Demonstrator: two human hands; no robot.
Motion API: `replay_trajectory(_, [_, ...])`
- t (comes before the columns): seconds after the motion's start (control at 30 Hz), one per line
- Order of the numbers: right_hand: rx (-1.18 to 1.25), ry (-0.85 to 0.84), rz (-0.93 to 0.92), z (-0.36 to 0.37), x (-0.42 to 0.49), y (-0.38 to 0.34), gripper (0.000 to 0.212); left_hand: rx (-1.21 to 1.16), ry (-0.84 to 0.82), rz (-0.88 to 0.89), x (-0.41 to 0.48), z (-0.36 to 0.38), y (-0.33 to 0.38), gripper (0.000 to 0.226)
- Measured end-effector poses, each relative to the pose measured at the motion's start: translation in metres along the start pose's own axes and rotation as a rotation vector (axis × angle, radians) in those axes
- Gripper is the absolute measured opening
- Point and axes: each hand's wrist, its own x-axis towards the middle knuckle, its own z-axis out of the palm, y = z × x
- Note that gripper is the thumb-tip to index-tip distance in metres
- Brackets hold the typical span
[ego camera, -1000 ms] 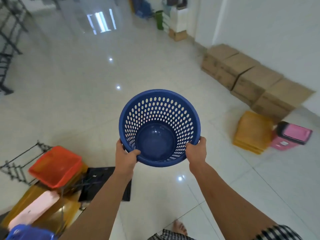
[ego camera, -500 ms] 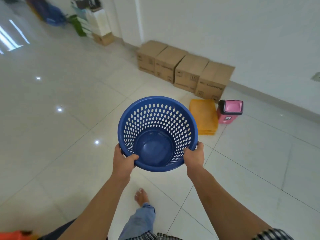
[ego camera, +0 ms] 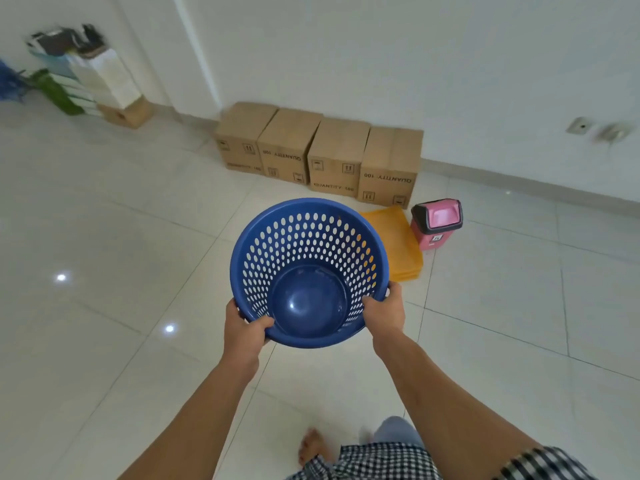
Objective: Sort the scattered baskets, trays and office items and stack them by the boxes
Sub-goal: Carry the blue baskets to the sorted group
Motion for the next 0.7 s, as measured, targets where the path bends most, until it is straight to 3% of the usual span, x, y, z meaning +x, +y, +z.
replay_trajectory(0.3, [0.035, 0.086, 0.027, 0.023, 0.091, -0.046, 0.039, 0.020, -0.051, -0.046, 0.088, 0.068, 0.032, 0.066])
replay_trajectory(0.7, [-0.034, 0.019, 0.113, 0.081, 0.224, -0.122, 0.040, 0.039, 0.038, -0.099, 0.204, 0.146, 0.088, 0.065])
